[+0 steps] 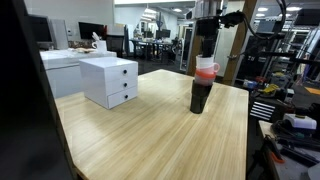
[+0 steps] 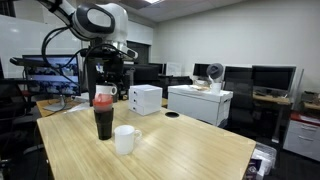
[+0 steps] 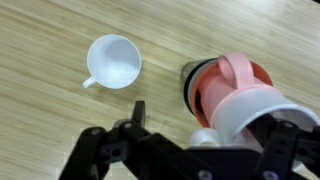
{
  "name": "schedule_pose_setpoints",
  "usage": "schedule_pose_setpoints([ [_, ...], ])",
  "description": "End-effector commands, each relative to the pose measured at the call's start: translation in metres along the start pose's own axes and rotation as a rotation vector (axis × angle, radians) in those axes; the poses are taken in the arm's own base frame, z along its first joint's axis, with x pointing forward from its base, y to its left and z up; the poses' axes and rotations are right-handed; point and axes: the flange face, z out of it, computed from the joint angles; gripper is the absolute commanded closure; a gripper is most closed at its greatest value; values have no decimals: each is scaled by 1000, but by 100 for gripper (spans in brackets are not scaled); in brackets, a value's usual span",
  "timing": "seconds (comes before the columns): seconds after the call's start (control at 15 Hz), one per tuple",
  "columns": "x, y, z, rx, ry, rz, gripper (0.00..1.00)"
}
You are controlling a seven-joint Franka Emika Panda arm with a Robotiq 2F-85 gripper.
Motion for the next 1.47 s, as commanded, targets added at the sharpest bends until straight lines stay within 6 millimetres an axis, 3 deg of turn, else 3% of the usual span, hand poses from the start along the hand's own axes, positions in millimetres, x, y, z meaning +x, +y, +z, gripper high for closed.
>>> schedule_pose_setpoints([
  [0.0,-10,-2,4,-28,12,24,0],
  [0.27,-13,-2,8,-14,4,32,3],
  [0.33,-13,-1,8,-10,5,35,28],
  [0.47,-14,0,9,2,10,45,31],
  [1.07,-16,9,4,33,38,105,93],
  [1.27,-17,10,1,41,48,124,98],
  [1.4,-17,9,1,40,48,122,94],
])
